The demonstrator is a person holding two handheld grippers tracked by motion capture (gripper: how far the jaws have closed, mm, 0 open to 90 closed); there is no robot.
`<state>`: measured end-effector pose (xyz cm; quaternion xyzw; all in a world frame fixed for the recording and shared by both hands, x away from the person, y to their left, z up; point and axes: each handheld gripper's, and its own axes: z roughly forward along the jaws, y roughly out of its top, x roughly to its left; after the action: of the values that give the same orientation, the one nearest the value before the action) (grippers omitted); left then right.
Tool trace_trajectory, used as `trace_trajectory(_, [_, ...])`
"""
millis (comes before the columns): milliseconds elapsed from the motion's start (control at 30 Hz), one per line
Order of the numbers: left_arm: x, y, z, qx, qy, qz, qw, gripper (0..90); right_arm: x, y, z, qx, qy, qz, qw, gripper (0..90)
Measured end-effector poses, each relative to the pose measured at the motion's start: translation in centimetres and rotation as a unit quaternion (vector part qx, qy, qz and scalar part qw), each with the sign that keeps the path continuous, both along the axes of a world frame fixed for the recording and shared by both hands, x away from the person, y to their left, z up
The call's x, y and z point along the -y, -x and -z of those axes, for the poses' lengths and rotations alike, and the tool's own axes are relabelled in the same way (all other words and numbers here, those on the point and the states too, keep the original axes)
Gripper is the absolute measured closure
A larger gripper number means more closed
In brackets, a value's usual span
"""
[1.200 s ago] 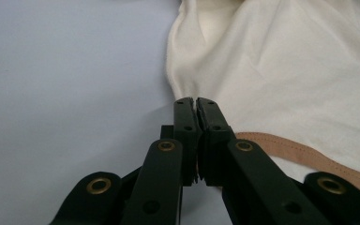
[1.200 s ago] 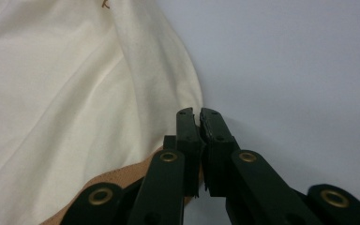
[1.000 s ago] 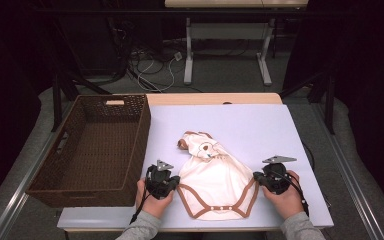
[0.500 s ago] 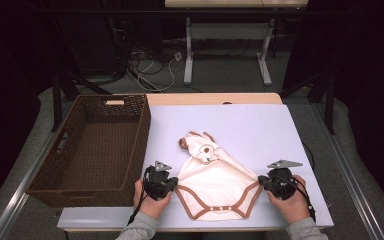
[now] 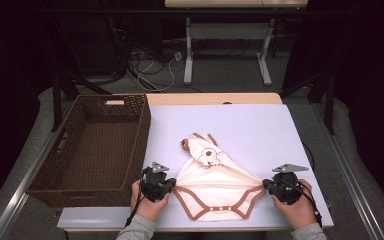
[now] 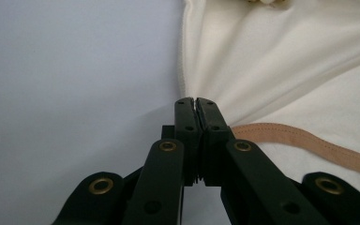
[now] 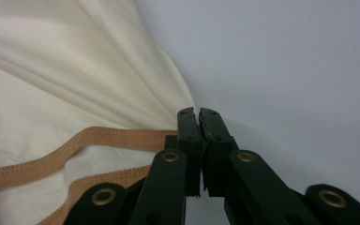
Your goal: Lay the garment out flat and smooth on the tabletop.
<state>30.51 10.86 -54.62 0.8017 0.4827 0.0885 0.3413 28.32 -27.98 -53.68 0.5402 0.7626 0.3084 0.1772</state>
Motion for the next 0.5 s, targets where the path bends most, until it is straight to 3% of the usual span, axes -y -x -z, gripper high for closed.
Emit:
trace_trajectory(200, [-0.1, -0.4, 0.1, 0.002, 0.002, -0.005, 1.0, 88.7, 0.0, 0.1, -0.2, 0.006, 0.001, 0.0, 1.0, 87.9])
trace_trajectory(500, [-0.1, -1.0, 0.4, 0.001, 0.001, -0.008, 1.0, 88.4, 0.1, -1.6, 0.5, 0.018, 0.0, 0.001, 0.9998, 87.7])
